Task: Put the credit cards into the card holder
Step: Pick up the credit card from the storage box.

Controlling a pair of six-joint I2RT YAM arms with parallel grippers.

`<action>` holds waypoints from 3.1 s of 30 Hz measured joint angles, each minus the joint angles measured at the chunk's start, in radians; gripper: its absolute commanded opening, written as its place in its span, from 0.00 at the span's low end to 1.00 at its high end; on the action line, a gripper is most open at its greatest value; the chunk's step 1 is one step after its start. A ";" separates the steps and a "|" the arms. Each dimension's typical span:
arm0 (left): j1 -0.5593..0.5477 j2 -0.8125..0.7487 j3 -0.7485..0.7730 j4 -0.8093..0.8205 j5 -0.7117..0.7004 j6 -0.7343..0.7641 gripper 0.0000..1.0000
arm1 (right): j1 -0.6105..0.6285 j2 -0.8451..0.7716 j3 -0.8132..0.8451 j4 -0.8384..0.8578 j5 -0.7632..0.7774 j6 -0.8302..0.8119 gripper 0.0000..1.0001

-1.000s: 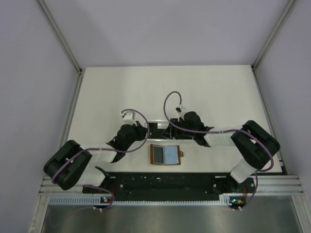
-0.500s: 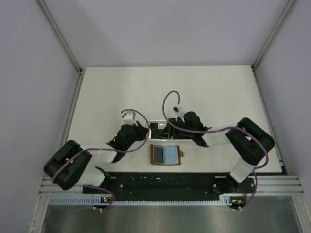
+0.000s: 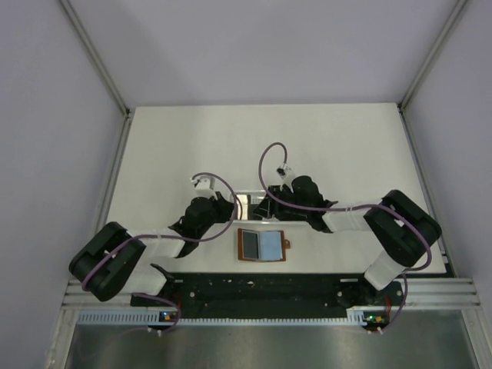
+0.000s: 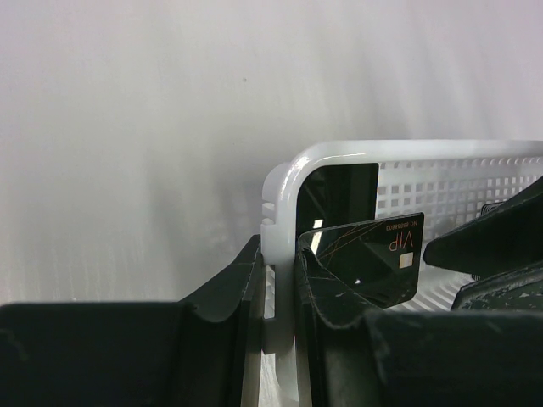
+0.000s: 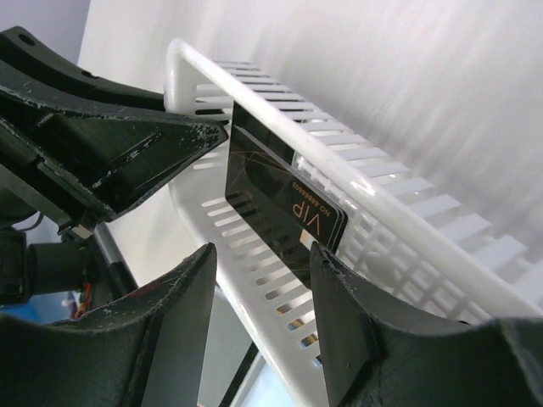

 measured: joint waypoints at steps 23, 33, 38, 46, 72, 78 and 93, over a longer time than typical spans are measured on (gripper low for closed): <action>-0.002 0.001 -0.001 -0.010 -0.006 0.005 0.00 | 0.000 0.012 0.023 -0.045 0.089 -0.085 0.50; -0.001 0.001 -0.006 -0.019 -0.011 0.006 0.00 | -0.001 0.056 0.024 0.010 0.017 -0.058 0.50; -0.001 0.001 -0.006 -0.006 -0.008 0.001 0.00 | -0.001 0.059 0.023 0.046 -0.023 -0.040 0.50; -0.001 0.001 -0.006 0.012 -0.002 -0.008 0.00 | -0.001 0.080 0.019 0.146 -0.085 0.006 0.49; -0.001 0.006 -0.006 0.013 0.020 -0.010 0.00 | 0.001 0.023 0.011 0.061 0.061 -0.214 0.53; 0.001 0.008 -0.006 0.012 0.019 -0.010 0.00 | 0.023 0.026 0.018 0.048 0.098 -0.263 0.54; 0.002 0.026 -0.006 0.004 0.035 -0.017 0.00 | 0.045 0.087 0.077 0.023 0.053 -0.303 0.41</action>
